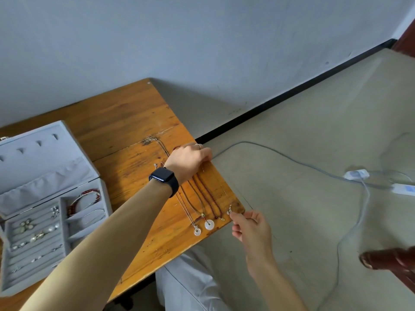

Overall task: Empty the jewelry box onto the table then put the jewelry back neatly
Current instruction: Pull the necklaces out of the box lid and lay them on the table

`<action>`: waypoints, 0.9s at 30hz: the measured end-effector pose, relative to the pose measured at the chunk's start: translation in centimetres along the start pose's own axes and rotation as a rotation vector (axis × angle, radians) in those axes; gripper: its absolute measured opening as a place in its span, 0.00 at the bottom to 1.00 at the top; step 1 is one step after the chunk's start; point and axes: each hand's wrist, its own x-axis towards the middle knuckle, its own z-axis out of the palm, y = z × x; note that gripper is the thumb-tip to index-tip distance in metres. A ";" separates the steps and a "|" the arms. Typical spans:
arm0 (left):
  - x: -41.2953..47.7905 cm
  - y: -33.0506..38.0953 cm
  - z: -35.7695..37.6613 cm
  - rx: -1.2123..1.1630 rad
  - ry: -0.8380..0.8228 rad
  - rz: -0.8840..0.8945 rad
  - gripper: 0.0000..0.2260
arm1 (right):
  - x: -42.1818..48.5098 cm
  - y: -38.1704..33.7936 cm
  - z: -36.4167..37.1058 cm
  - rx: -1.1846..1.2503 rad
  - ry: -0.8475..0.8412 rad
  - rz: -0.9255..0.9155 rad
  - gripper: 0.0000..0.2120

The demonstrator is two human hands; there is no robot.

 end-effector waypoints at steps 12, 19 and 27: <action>0.7 -0.8 0.0 -0.082 -0.037 -0.106 0.09 | -0.3 0.7 -0.3 0.047 -0.036 -0.060 0.14; 0.1 0.2 -1.0 -0.051 -0.100 -0.162 0.13 | -0.5 0.3 -1.5 0.097 -0.136 -0.034 0.10; -4.8 1.2 -3.2 -0.098 -0.075 -0.230 0.16 | -1.7 -0.4 -4.1 -0.331 -0.092 -0.412 0.09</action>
